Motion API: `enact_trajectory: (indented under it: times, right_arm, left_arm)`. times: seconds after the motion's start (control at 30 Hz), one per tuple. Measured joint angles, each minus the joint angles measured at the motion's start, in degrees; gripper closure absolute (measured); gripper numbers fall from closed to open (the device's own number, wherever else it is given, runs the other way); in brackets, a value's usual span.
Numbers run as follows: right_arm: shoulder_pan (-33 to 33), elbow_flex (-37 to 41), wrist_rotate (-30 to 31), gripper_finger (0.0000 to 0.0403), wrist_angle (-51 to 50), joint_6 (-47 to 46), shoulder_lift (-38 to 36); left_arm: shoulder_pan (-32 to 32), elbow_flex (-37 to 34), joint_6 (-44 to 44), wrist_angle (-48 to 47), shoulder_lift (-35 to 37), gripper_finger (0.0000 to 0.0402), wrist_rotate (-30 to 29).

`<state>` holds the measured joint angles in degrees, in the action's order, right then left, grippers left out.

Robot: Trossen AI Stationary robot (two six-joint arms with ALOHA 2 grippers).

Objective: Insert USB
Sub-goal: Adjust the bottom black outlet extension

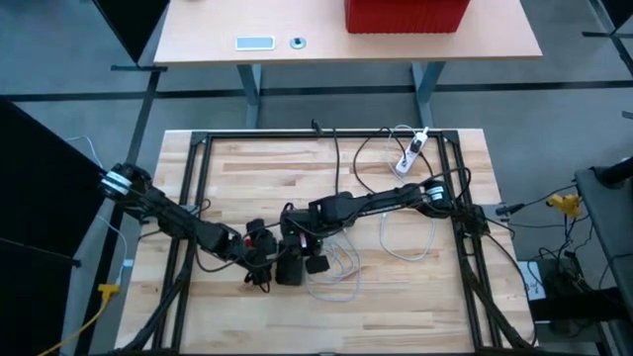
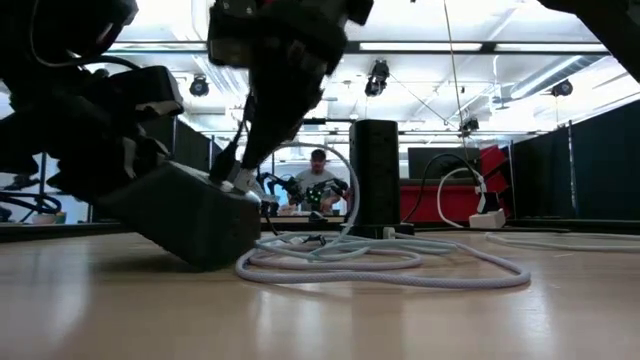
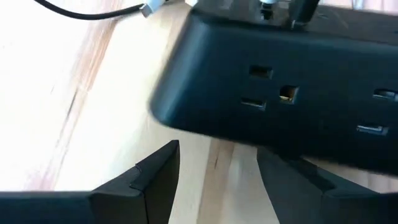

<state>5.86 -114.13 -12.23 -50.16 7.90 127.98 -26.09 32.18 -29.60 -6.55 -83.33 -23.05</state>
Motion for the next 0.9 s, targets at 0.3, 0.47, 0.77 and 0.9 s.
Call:
enact_trajectory:
  times: [0.3,0.47,0.77,0.9]
  right_arm:
    - [0.2,-4.5,-0.2,0.0245,-13.1,-1.8,-2.6]
    - [0.5,-7.4,-0.2,0.0192,-26.2,-1.9,-3.7]
    - [4.7,-7.2,0.1,0.0175,-26.0,-12.0,-5.6]
    - [7.0,-7.0,0.3,0.0171,-24.2,-17.2,-6.3]
  left_arm:
    - [-0.1,0.0,0.4,-1.9,0.0,0.0209,1.2]
    - [-0.1,0.9,-0.4,-5.1,0.9,0.0225,4.2]
    - [-1.4,11.4,-3.8,-27.3,5.4,0.0281,5.1]
    - [-2.2,16.8,-6.1,-38.1,7.9,0.0309,4.6]
